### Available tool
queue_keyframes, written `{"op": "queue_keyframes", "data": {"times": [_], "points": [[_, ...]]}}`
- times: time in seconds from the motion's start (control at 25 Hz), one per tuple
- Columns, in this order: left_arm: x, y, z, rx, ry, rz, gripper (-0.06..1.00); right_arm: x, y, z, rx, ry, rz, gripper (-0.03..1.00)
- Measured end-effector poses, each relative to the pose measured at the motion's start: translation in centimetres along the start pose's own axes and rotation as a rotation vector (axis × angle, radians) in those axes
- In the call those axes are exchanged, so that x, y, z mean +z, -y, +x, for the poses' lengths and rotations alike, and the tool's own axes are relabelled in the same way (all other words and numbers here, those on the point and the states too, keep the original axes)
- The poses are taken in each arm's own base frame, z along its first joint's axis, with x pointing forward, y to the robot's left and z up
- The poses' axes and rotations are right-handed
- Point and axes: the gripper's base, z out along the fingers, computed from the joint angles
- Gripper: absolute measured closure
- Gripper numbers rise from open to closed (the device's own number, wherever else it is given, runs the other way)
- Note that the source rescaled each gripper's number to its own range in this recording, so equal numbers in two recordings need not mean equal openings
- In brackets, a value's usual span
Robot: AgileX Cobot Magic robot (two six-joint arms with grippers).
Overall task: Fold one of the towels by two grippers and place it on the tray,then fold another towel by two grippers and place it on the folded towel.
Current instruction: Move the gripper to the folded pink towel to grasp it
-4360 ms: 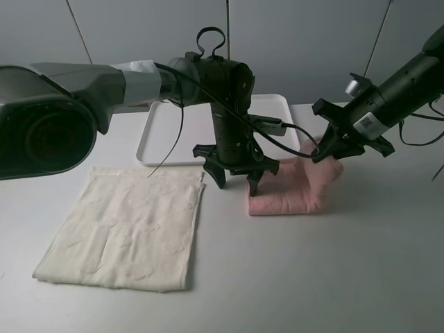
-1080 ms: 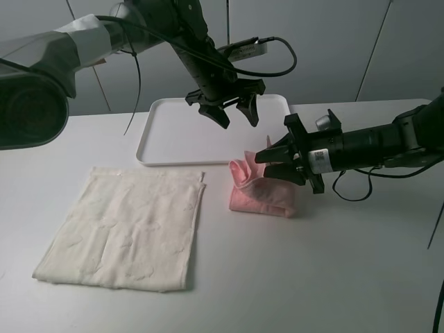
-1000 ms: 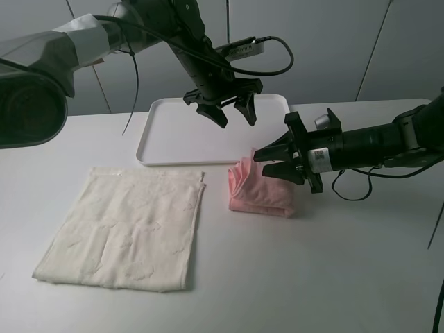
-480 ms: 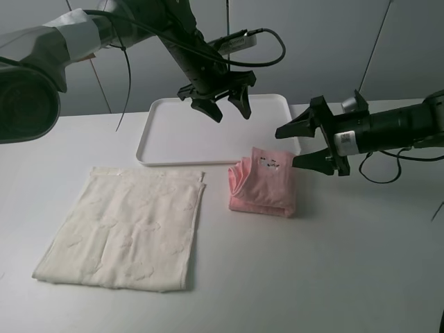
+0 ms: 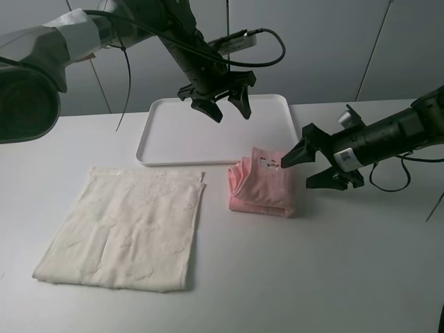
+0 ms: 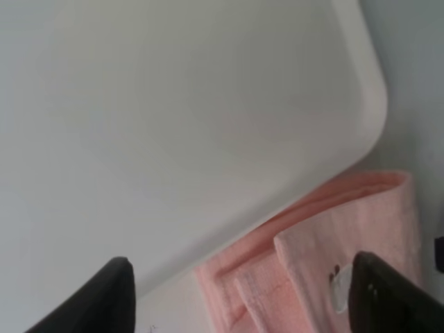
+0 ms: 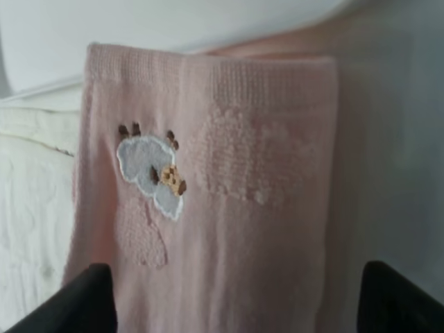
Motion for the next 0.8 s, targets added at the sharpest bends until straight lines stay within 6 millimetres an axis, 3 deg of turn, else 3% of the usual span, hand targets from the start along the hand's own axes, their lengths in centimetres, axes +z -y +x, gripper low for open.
{"op": "queue_keyframes", "data": {"times": [0.28, 0.56, 0.64, 0.8], "points": [[0.0, 0.3, 0.0, -0.004, 0.000, 0.041, 0.13, 2.0, -0.1, 0.2, -0.022, -0.023, 0.045, 0.21], [0.0, 0.4, 0.0, 0.005, 0.000, 0.048, 0.13, 2.6, 0.4, 0.2, -0.003, -0.030, 0.050, 0.33], [0.0, 0.5, 0.0, 0.007, -0.001, 0.049, 0.13, 2.8, 0.6, 0.3, 0.006, -0.034, 0.051, 0.40], [0.0, 0.5, 0.0, 0.007, -0.001, 0.049, 0.13, 3.1, 0.8, 0.3, -0.015, -0.044, 0.056, 0.66]]}}
